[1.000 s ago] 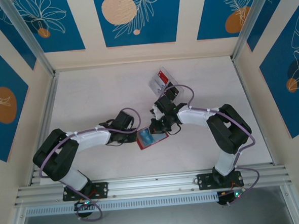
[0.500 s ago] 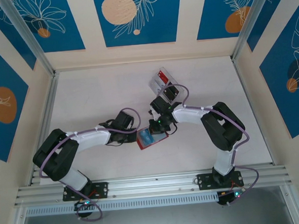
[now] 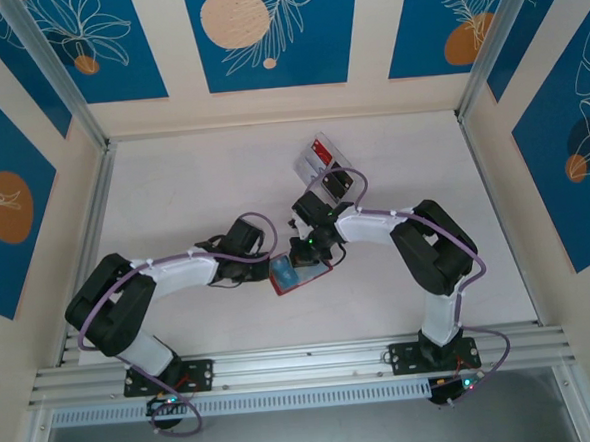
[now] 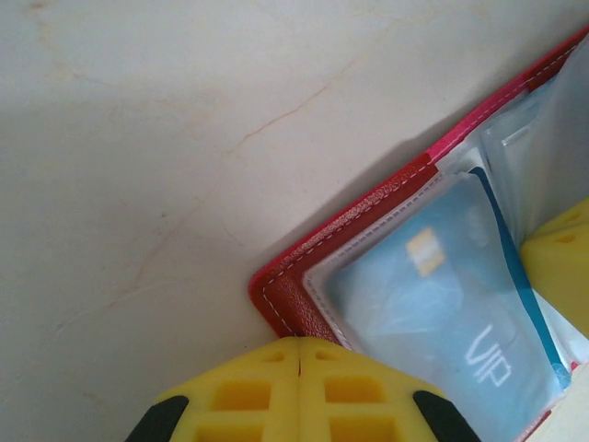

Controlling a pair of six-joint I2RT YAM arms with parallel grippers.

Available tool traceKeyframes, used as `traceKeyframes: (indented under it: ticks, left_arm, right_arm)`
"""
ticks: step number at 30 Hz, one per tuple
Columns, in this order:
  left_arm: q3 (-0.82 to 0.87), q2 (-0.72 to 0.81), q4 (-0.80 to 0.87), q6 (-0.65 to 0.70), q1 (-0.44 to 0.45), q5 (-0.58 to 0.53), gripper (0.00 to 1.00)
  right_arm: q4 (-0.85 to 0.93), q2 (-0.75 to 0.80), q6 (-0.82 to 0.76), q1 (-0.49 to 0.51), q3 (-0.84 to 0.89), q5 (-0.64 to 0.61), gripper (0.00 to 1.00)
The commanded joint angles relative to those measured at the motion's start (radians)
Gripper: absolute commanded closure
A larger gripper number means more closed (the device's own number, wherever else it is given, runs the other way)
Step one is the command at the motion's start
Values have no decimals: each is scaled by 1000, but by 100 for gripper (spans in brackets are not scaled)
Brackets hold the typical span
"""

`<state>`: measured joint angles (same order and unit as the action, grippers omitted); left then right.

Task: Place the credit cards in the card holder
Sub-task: Insert the credit card into the card slot.

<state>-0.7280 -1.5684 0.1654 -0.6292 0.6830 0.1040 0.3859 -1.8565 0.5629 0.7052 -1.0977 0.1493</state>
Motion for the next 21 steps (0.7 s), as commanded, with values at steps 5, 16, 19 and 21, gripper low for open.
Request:
traceKeyframes:
  ticks: [5, 16, 19, 21]
  left_arm:
    - [0, -68, -14, -5, 11, 25, 100]
    - [-24, -56, 12, 17, 12, 5, 100]
    - [-26, -57, 11, 18, 12, 11, 100]
    - [-24, -59, 9, 15, 12, 15, 100]
  right_arm:
    - [-89, -12, 58, 12, 15, 133, 100]
    - [116, 101, -42, -33, -54, -92, 100]
    - [137, 88, -60, -60, -70, -102, 100]
    - [152, 66, -73, -68, -85, -119, 100]
